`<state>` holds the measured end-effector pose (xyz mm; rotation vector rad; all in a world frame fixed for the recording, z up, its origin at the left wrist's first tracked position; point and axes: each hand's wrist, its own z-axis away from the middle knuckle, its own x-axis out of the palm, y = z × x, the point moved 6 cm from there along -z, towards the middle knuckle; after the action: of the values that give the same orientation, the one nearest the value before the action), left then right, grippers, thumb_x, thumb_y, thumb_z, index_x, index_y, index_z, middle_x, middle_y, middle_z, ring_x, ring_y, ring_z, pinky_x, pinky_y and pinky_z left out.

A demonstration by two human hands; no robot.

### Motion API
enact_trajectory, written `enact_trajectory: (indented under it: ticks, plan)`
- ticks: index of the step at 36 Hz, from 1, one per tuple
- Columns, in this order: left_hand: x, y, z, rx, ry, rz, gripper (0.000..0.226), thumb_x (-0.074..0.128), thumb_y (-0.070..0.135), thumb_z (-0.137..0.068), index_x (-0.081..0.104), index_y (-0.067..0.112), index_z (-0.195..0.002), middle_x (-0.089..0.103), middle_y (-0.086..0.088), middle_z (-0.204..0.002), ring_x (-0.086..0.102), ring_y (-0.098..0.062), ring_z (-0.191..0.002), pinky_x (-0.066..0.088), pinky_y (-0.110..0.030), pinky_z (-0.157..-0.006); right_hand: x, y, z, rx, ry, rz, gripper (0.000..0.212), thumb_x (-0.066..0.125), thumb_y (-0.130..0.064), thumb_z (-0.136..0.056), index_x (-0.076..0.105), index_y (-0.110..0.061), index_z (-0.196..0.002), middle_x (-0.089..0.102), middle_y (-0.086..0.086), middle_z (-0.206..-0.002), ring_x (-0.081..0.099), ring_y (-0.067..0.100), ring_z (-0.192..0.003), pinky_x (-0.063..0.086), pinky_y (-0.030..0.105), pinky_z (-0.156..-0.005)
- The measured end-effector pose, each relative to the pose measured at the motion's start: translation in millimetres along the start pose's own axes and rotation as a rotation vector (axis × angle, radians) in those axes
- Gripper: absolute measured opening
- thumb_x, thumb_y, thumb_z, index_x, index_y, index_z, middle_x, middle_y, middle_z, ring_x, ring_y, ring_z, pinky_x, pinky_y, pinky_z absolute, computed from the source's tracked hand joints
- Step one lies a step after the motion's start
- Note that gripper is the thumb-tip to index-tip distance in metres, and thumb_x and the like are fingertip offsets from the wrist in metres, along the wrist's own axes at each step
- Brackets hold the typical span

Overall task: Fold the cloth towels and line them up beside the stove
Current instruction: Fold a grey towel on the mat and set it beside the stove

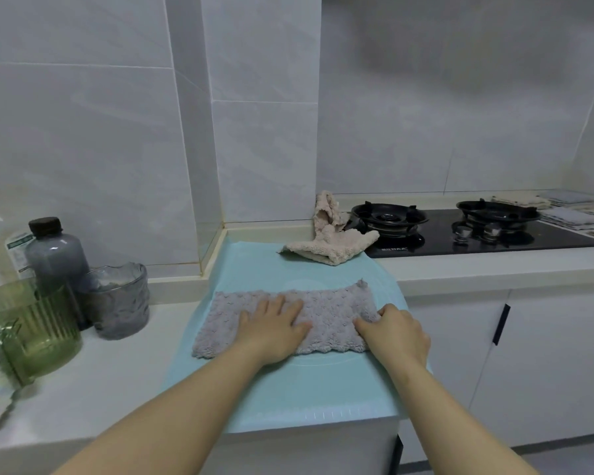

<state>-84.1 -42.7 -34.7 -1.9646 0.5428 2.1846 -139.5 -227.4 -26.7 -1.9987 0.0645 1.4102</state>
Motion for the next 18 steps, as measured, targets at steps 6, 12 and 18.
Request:
enact_trajectory:
  ticks: [6, 12, 18]
  plan:
    - [11, -3, -5, -0.002, -0.072, -0.049, 0.057, 0.015, 0.056, -0.095, 0.004, 0.037, -0.148, -0.004, 0.004, -0.158, -0.005, -0.023, -0.146, -0.004, -0.052, -0.114, 0, 1, 0, -0.005, -0.023, -0.083, 0.016, 0.046, -0.030, -0.085, 0.050, -0.015, -0.090, 0.051, -0.003, -0.076, 0.045, 0.025, -0.085, 0.031, 0.033, -0.076]
    - [-14, -16, -6, 0.091, 0.052, 0.083, 0.050, 0.028, 0.040, -0.099, 0.019, 0.027, -0.147, 0.026, -0.004, -0.153, 0.027, -0.024, -0.139, 0.025, -0.040, -0.113, 1, 4, 1, 0.016, -0.020, -0.180, 0.011, 0.046, -0.026, -0.085, 0.049, -0.019, -0.092, 0.062, 0.001, -0.087, 0.050, 0.024, -0.083, 0.028, 0.032, -0.078]
    - [-39, -66, 12, 0.063, 0.367, 0.130, 0.037, 0.038, 0.019, -0.097, 0.047, 0.022, -0.133, 0.051, -0.002, -0.136, 0.044, -0.023, -0.125, 0.036, -0.033, -0.102, -4, -6, -3, 0.128, -0.055, -0.304, 0.006, 0.048, -0.024, -0.087, 0.052, -0.020, -0.083, 0.048, -0.008, -0.069, 0.046, 0.023, -0.082, 0.027, 0.032, -0.084]
